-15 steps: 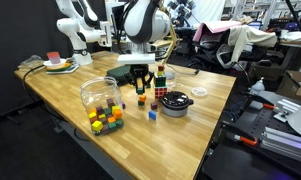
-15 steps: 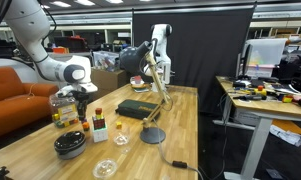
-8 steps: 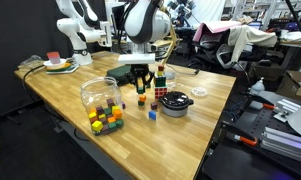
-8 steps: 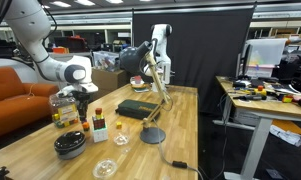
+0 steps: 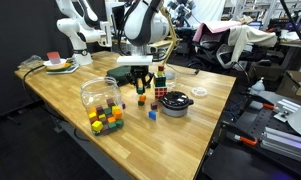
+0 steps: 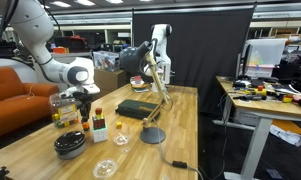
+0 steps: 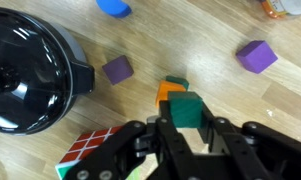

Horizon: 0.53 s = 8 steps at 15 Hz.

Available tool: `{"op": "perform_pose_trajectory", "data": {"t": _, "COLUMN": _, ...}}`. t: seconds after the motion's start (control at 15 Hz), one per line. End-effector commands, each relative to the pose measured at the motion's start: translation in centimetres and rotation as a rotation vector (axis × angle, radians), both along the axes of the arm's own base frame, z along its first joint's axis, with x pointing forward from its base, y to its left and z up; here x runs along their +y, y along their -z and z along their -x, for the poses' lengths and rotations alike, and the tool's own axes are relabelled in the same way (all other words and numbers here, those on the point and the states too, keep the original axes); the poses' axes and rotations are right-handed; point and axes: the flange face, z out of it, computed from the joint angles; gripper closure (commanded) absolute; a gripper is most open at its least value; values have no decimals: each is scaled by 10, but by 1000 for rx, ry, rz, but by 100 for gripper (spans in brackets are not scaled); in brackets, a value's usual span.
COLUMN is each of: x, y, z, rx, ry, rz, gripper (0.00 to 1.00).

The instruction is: Get the green block on the table and put it on the orange block

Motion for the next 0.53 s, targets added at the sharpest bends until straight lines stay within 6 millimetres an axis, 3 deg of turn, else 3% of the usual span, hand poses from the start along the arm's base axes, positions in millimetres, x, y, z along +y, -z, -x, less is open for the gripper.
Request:
{"op": "perform_pose_trajectory", "data": {"t": 0.0, "x": -2, "y": -1, "z": -5, "rx": 23, "ry": 39, "rz": 6, "gripper": 93}}
{"op": "perform_pose_trajectory", "data": {"t": 0.47, "x": -1, "y": -2, "z": -5, "rx": 40, "ry": 55, "rz": 4, "gripper": 93}}
